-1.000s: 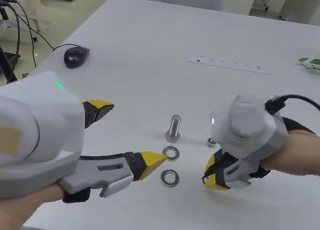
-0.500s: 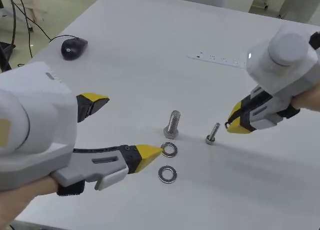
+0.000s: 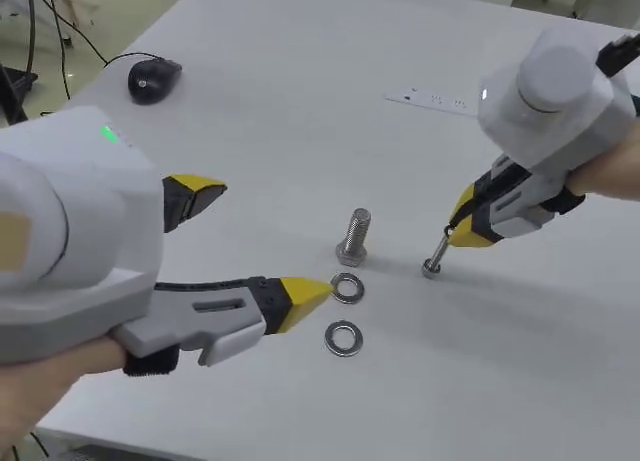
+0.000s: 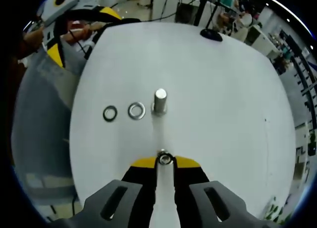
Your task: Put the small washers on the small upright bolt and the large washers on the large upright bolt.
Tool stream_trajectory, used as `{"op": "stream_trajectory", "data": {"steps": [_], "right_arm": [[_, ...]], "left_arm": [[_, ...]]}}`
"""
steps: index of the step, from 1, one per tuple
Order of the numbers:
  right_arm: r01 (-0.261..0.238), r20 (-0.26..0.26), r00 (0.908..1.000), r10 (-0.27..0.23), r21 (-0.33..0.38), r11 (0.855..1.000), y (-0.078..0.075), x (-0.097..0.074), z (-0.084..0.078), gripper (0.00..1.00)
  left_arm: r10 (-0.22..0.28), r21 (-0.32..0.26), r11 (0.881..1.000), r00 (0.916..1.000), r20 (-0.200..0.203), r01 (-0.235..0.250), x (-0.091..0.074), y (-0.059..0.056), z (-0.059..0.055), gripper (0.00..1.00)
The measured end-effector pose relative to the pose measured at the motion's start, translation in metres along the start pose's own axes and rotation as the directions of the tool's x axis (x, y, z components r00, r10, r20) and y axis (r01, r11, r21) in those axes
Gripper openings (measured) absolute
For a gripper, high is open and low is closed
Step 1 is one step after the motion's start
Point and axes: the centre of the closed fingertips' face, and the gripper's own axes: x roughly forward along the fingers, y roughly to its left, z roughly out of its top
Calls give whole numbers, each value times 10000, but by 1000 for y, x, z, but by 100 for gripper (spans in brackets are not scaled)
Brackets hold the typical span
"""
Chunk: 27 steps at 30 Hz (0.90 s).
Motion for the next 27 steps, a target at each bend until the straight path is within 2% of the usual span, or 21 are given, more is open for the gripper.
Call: {"op": "stream_trajectory", "data": {"steps": [9, 11, 27], "right_arm": [[-87, -155, 9998, 86, -98, 9999, 1, 10, -3, 12], [-101, -344, 9994, 92, -264, 9996, 2, 14, -6, 12], [-203, -408, 9990, 183, -490, 9986, 1, 49, -16, 13]], "left_arm": [[-118, 3, 9999, 9999, -7, 118, 2, -3, 0, 70], [-124, 6, 9999, 9999, -50, 124, 2, -3, -1, 70], [-40, 7, 10000, 10000, -3, 40, -1, -1, 0, 70]]}}
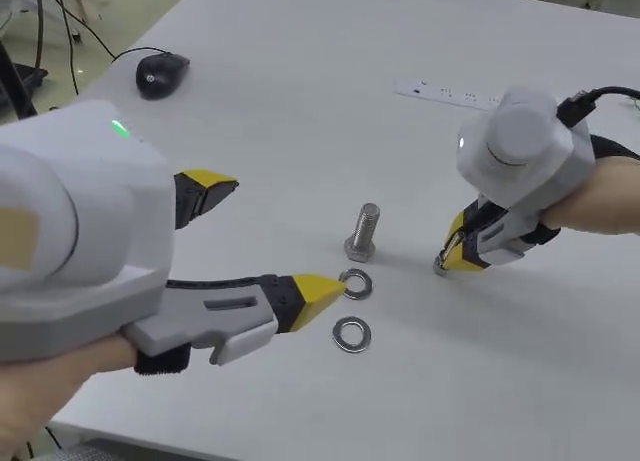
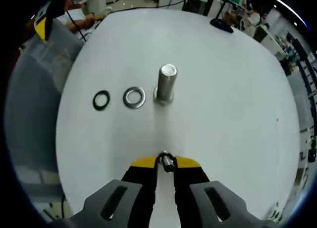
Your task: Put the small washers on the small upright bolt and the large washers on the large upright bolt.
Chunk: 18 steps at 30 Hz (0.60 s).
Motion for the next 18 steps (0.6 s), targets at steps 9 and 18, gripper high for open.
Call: {"op": "stream_trajectory", "data": {"steps": [9, 18], "right_arm": [[-64, 152, 9999, 63, 24, 10000, -1, 1, -1, 13], [47, 724, 9973, -93, 635, 9980, 4, -24, 3, 18]], "left_arm": [[-9, -20, 10000, 10000, -13, 9, 1, 0, 0, 70], [-21, 90, 10000, 10000, 90, 20, -1, -1, 5, 70]]}}
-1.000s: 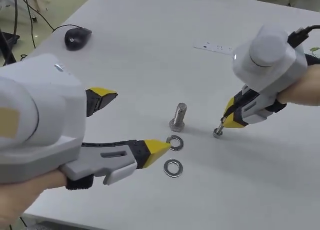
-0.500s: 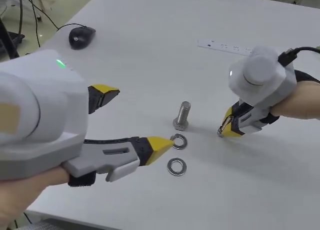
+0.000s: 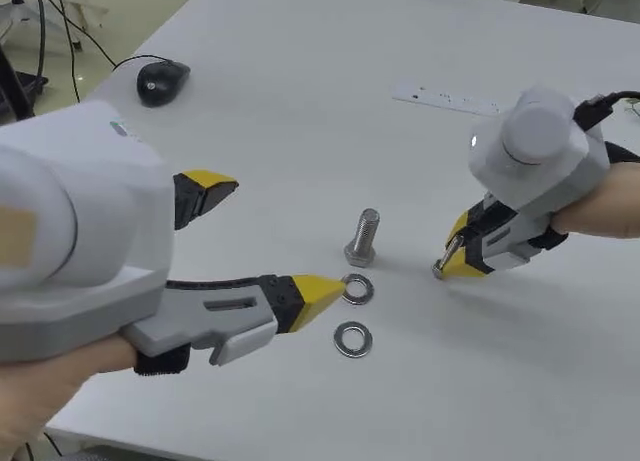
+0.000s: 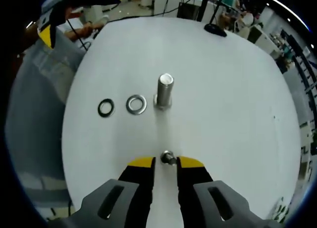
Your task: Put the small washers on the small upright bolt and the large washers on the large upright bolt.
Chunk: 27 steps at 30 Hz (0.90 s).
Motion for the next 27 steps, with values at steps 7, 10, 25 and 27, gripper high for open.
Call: {"op": "stream_trajectory", "data": {"steps": [7, 10, 25, 27], "right_arm": [[242, 150, 9996, -247, 376, 9990, 18, -20, -4, 18], [125, 427, 9990, -155, 682, 9976, 34, -23, -2, 18], [-1032, 474, 9934, 1042, -238, 9944, 98, 21, 37, 20], [-1117, 376, 9929, 1131, -368, 9931, 100, 30, 43, 23]], "left_arm": [[-67, 145, 9999, 9999, 90, 65, -3, -3, 3, 70], [-94, 168, 9998, 9998, 180, 91, -5, -6, 5, 70], [-251, 299, 9993, 9985, 479, 237, -20, -15, 10, 70], [-267, 226, 9994, 9983, 526, 256, -21, -18, 11, 70]]}}
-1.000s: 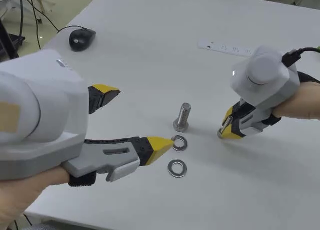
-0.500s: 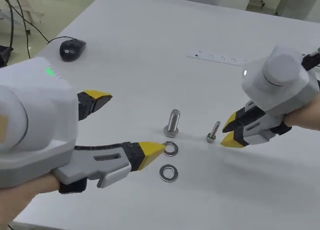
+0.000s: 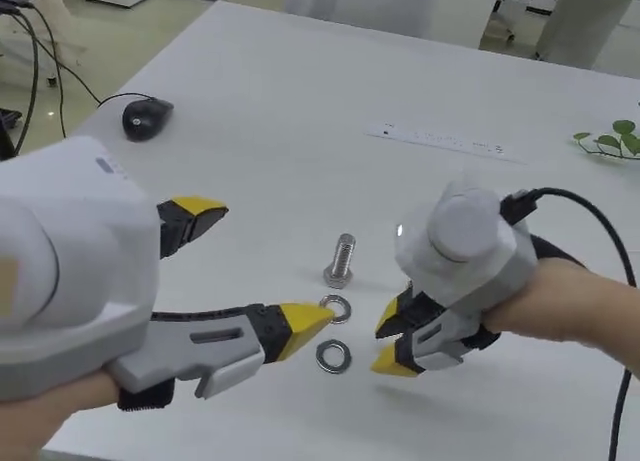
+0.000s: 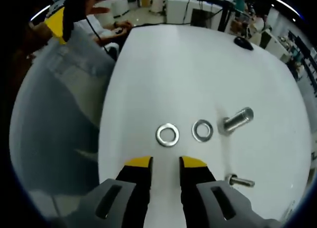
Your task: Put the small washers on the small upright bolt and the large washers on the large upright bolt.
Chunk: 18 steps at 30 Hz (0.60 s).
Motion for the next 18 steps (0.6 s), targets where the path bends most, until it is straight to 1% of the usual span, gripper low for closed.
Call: {"op": "stream_trajectory", "data": {"steps": [2, 4, 6, 10, 13, 14, 18], "right_arm": [[-30, -9, 10000, 30, -198, 9998, -1, 7, 5, 23], [-104, 25, 9999, 105, -236, 9997, -3, 12, 10, 25], [-121, 1, 9999, 121, -344, 9993, -4, 15, 14, 28], [-265, 3, 9996, 266, -555, 9981, -5, 22, 22, 29], [-365, -229, 9991, 348, -788, 9962, -4, 27, 20, 30], [-390, -295, 9989, 369, -762, 9963, -4, 29, 19, 30], [-485, -344, 9984, 458, -816, 9955, -2, 29, 19, 31]], "left_arm": [[-72, -57, 10000, 10000, -18, 72, -1, -3, 0, 70], [-103, -12, 9999, 9999, 64, 103, -3, -5, 1, 70], [-94, -50, 9999, 9999, 78, 95, -4, -5, 1, 70], [3, -209, 9998, 10000, 89, -1, -5, -2, 0, 70], [37, -239, 9997, 10000, 70, -35, -5, -1, -1, 70], [28, -244, 9997, 10000, 80, -26, -5, -2, -1, 70], [42, -296, 9996, 9998, 171, -36, -4, 1, 2, 70]]}}
